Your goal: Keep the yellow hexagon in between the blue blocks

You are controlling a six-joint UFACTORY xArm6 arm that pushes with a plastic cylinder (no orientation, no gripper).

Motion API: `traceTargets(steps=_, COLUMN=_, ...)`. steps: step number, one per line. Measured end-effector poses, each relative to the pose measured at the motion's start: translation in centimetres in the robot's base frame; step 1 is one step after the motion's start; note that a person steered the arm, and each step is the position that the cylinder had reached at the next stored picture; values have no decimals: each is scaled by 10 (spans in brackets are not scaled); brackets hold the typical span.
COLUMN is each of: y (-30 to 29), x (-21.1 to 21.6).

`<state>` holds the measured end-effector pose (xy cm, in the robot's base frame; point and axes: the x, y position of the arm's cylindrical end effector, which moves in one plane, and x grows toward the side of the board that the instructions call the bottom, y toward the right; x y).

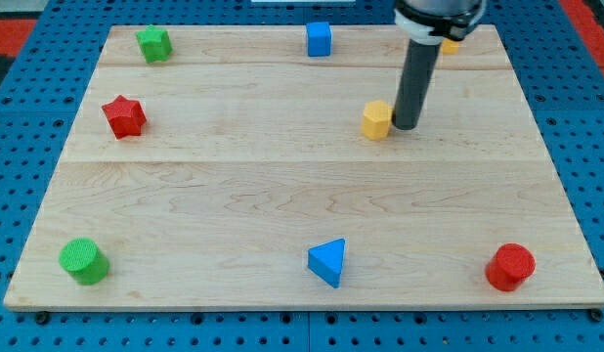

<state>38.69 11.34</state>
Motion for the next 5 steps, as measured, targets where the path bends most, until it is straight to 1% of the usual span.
traceTargets(steps=1, y=14, x=-25)
traceTargets(steps=3, y=-27, x=-10)
traceTargets(steps=4, y=-24, x=-10)
traceTargets(steps=5, y=-7, x=-7)
